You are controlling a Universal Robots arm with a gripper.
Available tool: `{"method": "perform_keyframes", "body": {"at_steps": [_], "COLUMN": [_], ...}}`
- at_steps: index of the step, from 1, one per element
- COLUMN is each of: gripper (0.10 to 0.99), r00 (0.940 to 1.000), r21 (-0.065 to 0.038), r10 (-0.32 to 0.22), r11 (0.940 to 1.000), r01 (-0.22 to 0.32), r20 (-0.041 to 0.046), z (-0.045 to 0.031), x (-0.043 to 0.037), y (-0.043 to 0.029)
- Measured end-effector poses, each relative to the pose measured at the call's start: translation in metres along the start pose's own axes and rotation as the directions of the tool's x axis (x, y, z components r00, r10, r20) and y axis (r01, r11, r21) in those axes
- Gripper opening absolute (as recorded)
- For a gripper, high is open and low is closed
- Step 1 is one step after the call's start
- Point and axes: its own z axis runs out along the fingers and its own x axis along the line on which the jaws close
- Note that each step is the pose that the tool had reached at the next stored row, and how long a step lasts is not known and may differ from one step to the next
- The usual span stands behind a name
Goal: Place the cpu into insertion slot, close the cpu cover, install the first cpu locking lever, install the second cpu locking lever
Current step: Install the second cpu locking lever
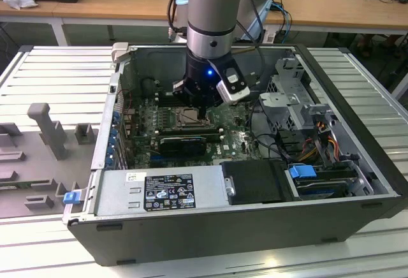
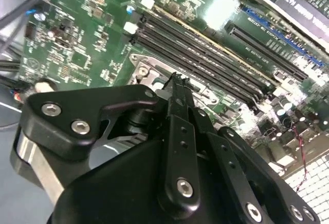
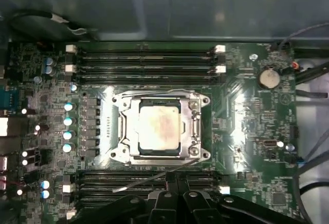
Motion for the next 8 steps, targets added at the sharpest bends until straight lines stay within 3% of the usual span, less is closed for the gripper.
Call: {"method": "perform_keyframes", "body": {"at_steps": [4, 8], "gripper": [0.106, 0.106], "r00": [1.0, 0.9999], "r21": [-0.006, -0.013], "r10": [-0.002, -0.012], "r11": [1.0, 0.9998], "r01": [0.002, 0.012], "r20": [-0.0001, -0.0008], "z": [0.0034, 0.0146], "x": [0.0246, 0.0335], "y": [-0.0034, -0.0046]}}
